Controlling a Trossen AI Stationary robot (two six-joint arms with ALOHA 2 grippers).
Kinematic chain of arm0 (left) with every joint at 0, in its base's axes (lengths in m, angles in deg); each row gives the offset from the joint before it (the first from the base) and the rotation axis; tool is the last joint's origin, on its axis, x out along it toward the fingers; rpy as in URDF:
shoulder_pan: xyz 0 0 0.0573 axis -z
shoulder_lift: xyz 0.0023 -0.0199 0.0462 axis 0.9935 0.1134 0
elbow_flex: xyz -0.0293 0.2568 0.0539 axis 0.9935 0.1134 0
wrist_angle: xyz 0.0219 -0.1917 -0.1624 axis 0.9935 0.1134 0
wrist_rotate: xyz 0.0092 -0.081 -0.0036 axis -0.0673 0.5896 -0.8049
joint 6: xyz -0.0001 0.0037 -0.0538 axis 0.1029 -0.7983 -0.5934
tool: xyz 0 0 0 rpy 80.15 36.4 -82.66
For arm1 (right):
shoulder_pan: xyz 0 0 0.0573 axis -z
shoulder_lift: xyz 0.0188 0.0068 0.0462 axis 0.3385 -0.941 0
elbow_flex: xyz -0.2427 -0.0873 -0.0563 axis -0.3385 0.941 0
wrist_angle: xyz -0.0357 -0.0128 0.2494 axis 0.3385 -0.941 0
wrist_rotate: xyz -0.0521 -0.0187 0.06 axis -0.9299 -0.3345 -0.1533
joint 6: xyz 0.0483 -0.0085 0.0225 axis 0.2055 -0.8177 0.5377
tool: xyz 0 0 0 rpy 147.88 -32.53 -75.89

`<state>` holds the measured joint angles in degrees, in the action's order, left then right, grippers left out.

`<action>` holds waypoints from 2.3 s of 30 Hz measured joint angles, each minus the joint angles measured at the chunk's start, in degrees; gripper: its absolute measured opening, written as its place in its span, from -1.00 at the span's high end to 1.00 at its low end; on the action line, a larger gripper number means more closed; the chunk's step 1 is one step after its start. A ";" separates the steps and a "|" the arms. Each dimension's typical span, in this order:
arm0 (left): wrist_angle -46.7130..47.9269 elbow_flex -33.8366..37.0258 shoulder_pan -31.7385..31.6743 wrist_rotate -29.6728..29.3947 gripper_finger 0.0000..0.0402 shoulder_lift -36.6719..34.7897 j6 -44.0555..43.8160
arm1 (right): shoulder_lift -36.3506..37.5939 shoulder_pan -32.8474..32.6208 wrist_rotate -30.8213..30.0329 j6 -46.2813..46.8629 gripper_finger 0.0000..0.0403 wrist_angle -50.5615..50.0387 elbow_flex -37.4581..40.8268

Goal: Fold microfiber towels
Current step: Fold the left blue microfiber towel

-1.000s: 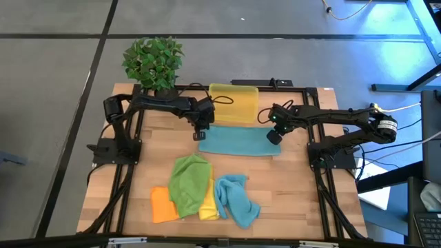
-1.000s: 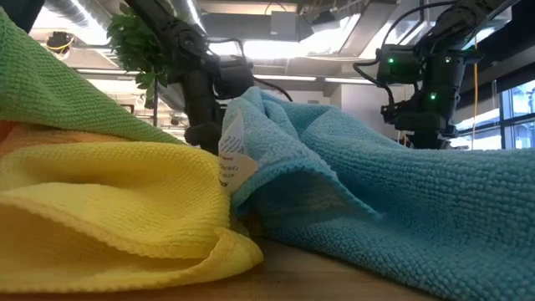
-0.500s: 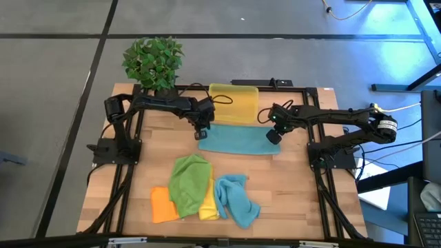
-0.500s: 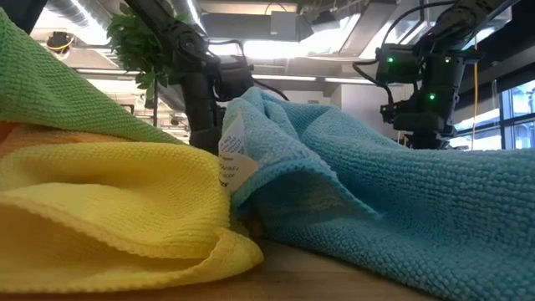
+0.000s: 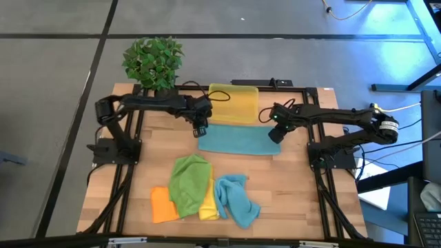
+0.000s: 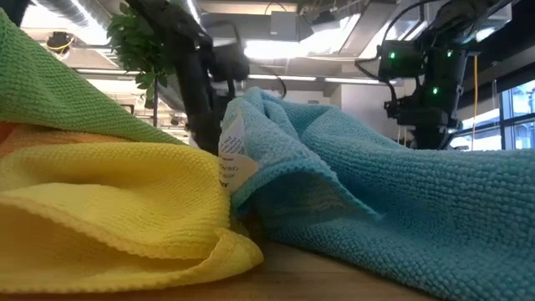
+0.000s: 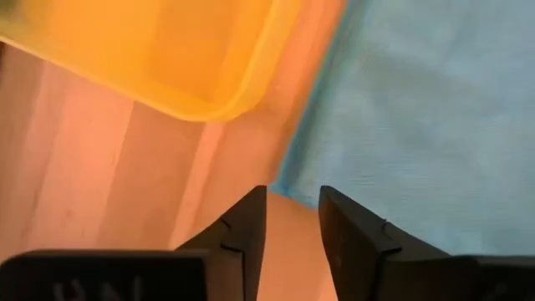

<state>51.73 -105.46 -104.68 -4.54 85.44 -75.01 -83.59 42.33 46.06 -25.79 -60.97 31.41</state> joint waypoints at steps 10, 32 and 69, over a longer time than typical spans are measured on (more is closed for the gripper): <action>-14.81 -0.02 14.76 -2.83 0.49 -5.80 -1.50 | 10.02 -9.85 -4.03 -2.96 0.57 15.66 2.71; -59.98 -0.12 27.47 -2.83 0.49 15.24 -4.60 | 20.77 -29.20 -3.84 -13.60 0.66 63.70 19.52; -17.11 -7.94 31.04 12.22 0.27 17.82 -3.18 | 24.91 -26.66 -4.03 -8.25 0.66 43.67 16.41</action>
<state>34.61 -113.39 -73.64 7.67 103.26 -78.20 -58.69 15.66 42.03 -34.04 -17.30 47.81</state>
